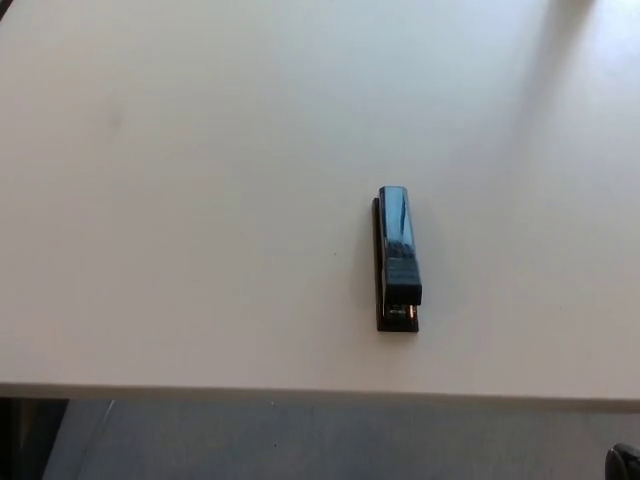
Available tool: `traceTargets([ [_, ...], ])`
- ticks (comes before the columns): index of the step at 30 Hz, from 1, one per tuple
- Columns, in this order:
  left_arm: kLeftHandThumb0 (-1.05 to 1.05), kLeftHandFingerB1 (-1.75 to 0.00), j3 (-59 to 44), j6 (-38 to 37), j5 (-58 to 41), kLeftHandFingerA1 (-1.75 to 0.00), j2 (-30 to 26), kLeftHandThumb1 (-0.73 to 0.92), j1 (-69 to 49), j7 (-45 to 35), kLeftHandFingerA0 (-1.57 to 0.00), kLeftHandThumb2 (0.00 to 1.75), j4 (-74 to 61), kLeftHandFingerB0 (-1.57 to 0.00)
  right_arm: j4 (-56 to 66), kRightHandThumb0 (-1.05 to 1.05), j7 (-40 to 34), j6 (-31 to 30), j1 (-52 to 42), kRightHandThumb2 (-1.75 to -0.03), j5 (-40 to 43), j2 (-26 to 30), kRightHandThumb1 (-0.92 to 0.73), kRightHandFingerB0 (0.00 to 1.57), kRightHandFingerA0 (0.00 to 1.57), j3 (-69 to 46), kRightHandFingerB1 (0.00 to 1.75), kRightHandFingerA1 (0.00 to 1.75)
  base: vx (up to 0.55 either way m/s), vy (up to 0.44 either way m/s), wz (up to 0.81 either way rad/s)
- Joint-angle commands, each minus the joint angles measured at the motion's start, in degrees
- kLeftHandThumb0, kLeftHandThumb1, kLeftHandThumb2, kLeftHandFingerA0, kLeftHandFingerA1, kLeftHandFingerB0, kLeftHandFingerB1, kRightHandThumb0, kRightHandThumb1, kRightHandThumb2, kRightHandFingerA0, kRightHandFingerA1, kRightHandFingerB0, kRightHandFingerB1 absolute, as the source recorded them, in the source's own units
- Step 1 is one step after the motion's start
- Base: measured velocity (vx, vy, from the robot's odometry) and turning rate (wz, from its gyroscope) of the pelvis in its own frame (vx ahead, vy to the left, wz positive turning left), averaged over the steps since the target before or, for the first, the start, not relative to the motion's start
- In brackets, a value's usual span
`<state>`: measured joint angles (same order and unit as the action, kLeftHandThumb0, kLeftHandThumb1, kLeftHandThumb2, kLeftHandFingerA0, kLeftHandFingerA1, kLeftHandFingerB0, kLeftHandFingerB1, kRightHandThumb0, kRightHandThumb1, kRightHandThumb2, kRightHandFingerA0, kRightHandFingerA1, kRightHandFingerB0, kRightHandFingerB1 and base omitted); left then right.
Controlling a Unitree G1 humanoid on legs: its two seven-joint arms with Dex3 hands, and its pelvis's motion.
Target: The robot uses its right hand to press on the stapler that is in the middle of the desk
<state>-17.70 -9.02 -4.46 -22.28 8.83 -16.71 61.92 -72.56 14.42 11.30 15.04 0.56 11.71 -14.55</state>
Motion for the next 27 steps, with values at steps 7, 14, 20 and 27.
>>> traceTargets([
  [7, -0.61, -0.17, -0.74, -2.27, -1.75, -0.20, -0.73, 0.88, -0.23, -2.09, 0.00, 1.03, 1.09, 0.00, 1.74, -0.19, -18.02, 7.37, -0.03, -0.67, 6.93, 2.16, -0.76, 0.36, 1.20, -10.20, 0.40, 1.41, 0.00, 0.000, 0.00],
  [14, -0.60, -0.16, -1.06, -3.22, -2.09, -0.18, -0.64, 0.88, -0.72, -2.86, 0.00, 1.01, 1.08, 0.00, 1.38, 0.06, -16.51, 2.89, -2.49, -0.81, 10.07, 7.56, -0.61, 0.69, 1.22, -17.82, 0.51, 1.32, 0.00, 0.000, 0.00],
  [20, -0.61, -0.18, -1.44, -2.85, -2.60, -0.20, -0.72, 0.88, -0.70, -2.78, 0.00, 1.02, 1.44, 0.00, 0.93, 0.09, -25.19, 2.94, -6.33, -0.68, 10.39, 9.98, -0.45, 0.89, 1.29, -22.23, 0.61, 0.93, 0.00, 0.000, 0.00],
  [27, -0.60, -0.16, -1.75, -2.58, -3.05, -0.18, -0.71, 0.88, -0.71, -3.42, 0.00, 1.01, 1.49, 0.00, 1.89, -0.10, -30.77, 7.44, -10.09, -0.77, 15.25, 14.50, -0.61, 0.83, 1.14, -30.36, 0.74, 0.93, 0.00, 0.000, 0.00],
])
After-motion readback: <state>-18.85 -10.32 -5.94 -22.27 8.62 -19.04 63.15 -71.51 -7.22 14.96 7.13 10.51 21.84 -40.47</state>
